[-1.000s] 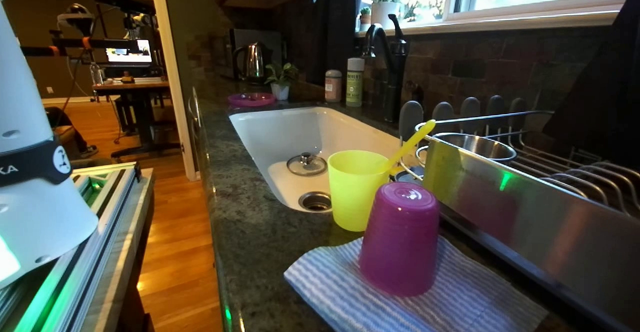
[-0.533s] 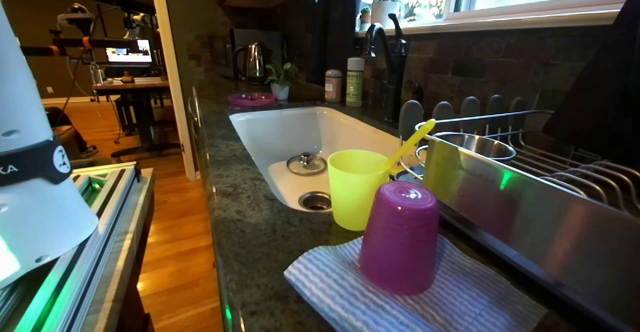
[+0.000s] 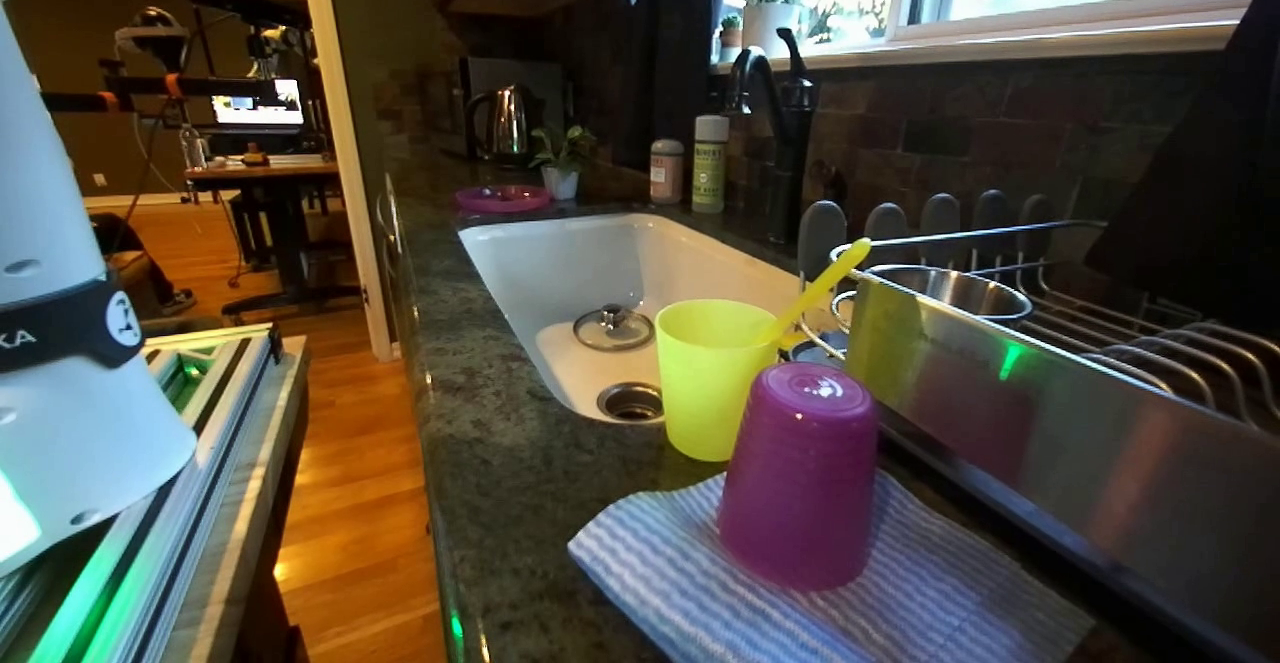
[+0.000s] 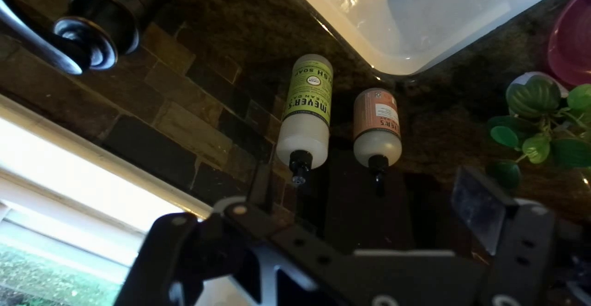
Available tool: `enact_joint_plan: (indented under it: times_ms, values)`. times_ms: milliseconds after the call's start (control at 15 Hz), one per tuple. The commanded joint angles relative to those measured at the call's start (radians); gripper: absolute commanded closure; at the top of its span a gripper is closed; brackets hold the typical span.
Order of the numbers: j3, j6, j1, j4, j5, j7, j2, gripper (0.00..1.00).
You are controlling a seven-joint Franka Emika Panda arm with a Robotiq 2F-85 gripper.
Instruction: Put the bottle, which is on the right, on the windowsill
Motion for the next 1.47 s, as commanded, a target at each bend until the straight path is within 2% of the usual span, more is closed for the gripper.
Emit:
enact_joint_plan:
  times_ms: [0,1000,1200,1400]
  values:
    - [0.014,-0.003,-0.012,0.004,-0.004,0.004,0.002,0.00]
    - [0.014,-0.003,-0.012,0.004,-0.004,0.004,0.002,0.00]
    - [0.011,0.046,-0.001,-0.006,-0.068,0.092,0.016,0.00]
    - [0.002,0.109,0.010,-0.019,-0.141,0.273,0.042,0.00]
